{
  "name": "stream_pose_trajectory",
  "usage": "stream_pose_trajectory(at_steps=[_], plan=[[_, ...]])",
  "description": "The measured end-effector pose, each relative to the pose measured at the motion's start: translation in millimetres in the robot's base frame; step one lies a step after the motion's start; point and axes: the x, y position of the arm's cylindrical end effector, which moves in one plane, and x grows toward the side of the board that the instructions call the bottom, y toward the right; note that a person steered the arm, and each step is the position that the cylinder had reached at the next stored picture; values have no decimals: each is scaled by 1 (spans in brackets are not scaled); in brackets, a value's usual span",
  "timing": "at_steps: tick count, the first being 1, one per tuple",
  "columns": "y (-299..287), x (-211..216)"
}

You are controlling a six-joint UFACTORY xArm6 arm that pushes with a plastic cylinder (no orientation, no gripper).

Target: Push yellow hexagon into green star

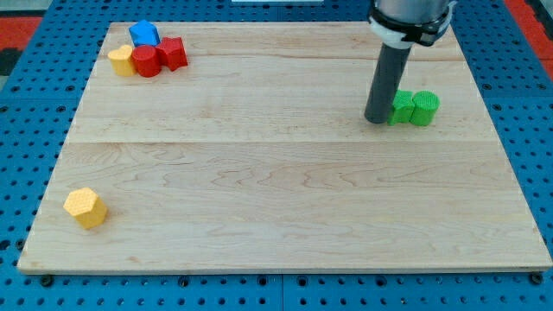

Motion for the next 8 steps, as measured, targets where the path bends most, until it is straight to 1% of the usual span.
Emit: stream_pose_trajectory(at_steps=[1,2,3,4,5,6,7,8], plan=[[-25,85],[-116,170],[-267,201],[-375,183],[-405,144],[-322,128],[-275,167],[-279,187]])
